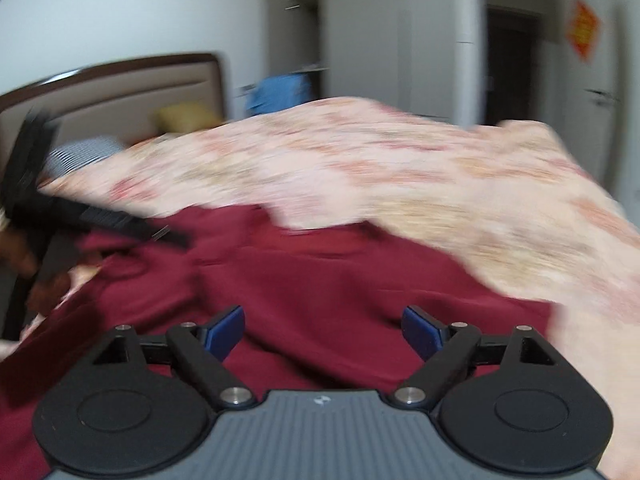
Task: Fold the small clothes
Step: 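Open the right gripper and release the folded side onto the sweater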
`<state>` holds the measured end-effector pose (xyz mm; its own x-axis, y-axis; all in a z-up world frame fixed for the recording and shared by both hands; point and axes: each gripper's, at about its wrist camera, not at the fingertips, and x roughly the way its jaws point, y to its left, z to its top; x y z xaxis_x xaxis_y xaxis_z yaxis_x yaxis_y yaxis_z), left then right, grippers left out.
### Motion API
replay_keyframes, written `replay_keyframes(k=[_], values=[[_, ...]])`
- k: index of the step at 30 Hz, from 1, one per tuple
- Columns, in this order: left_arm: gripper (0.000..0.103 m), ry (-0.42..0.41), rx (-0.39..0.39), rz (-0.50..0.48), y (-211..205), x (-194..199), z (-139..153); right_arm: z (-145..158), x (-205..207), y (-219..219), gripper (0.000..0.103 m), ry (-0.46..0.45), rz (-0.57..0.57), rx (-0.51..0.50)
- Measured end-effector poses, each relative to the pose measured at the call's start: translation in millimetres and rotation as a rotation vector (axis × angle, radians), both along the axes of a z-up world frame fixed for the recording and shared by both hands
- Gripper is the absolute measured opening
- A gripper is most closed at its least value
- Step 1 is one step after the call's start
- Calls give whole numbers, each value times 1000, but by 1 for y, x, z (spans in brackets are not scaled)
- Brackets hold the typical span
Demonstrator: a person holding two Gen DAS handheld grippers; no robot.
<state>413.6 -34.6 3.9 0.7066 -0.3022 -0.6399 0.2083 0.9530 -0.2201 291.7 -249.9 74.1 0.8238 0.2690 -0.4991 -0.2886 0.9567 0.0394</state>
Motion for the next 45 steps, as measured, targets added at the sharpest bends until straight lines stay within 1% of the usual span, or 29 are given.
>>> replay_keyframes(k=[1, 2, 4, 5, 6, 7, 8, 9, 10, 11, 12, 13, 14, 15, 18, 19, 22, 23, 25, 27, 28, 30, 32, 33, 37, 38, 39, 43, 45], values=[[91, 8, -7, 1, -3, 1, -2, 0, 0, -17, 90, -4, -51, 2], [83, 14, -23, 8, -5, 3, -4, 0, 2, -34, 90, 3, -106, 14], [72, 27, -61, 33, -5, 7, -5, -3, 10, -69, 90, 32, -206, 82], [60, 34, -76, 44, -6, 9, -6, -7, 17, -86, 87, 53, -249, 133], [44, 45, -90, 47, -6, 12, -6, -10, 24, -103, 79, 81, -291, 190], [37, 56, -100, 48, -7, 14, -7, -14, 33, -118, 74, 109, -325, 250], [28, 61, -106, 49, -8, 16, -7, -19, 43, -132, 63, 135, -359, 310], [21, 58, -103, 47, -10, 16, -8, -24, 53, -144, 56, 159, -393, 363], [15, 52, -97, 43, -12, 17, -7, -32, 64, -154, 53, 183, -410, 409], [7, 43, -97, 40, -13, 17, -7, -37, 72, -161, 41, 205, -417, 444], [7, 32, -104, 43, -14, 16, -6, -42, 80, -165, 16, 231, -410, 457], [7, 9, -106, 48, -14, 13, -4, -45, 86, -166, 10, 251, -392, 451], [6, -18, -99, 49, -15, 10, -2, -44, 87, -167, 8, 244, -378, 433], [6, -39, -87, 45, -16, 9, -1, -37, 83, -165, 8, 202, -364, 410], [6, -45, -47, 40, -26, 13, -10, -10, 53, -161, 7, 7, -311, 313], [6, -49, -30, 40, -29, 15, -14, -8, 50, -161, 7, -2, -308, 276], [6, -59, -8, 41, -33, 18, -23, -27, 62, -163, 7, 82, -324, 198], [7, -55, -14, 39, -31, 18, -24, -36, 64, -163, 8, 113, -325, 191], [11, -37, -22, 29, -28, 17, -24, -43, 56, -166, 12, 140, -334, 249], [21, -42, -26, 21, -27, 14, -20, -44, 38, -170, 23, 149, -342, 347], [23, -49, -20, 12, -27, 13, -19, -43, 29, -172, 26, 152, -341, 390], [24, -47, 8, 10, -30, 13, -21, -41, 10, -175, 39, 158, -337, 443], [24, -13, 48, 29, -33, 15, -26, -42, -3, -173, 40, 185, -318, 482], [24, -7, 45, 35, -34, 15, -28, -43, -8, -171, 40, 196, -302, 497], [24, -16, 50, 42, -35, 14, -31, -40, -21, -161, 44, 177, -286, 482], [24, -14, 50, 44, -35, 14, -31, -40, -20, -157, 33, 190, -285, 461], [24, -13, 45, 48, -34, 13, -31, -42, -19, -152, 9, 212, -288, 424], [22, -11, 34, 51, -32, 14, -32, -47, -34, -140, 7, 210, -317, 361], [22, -11, 33, 51, -32, 14, -32, -50, -43, -134, 7, 216, -338, 360]])
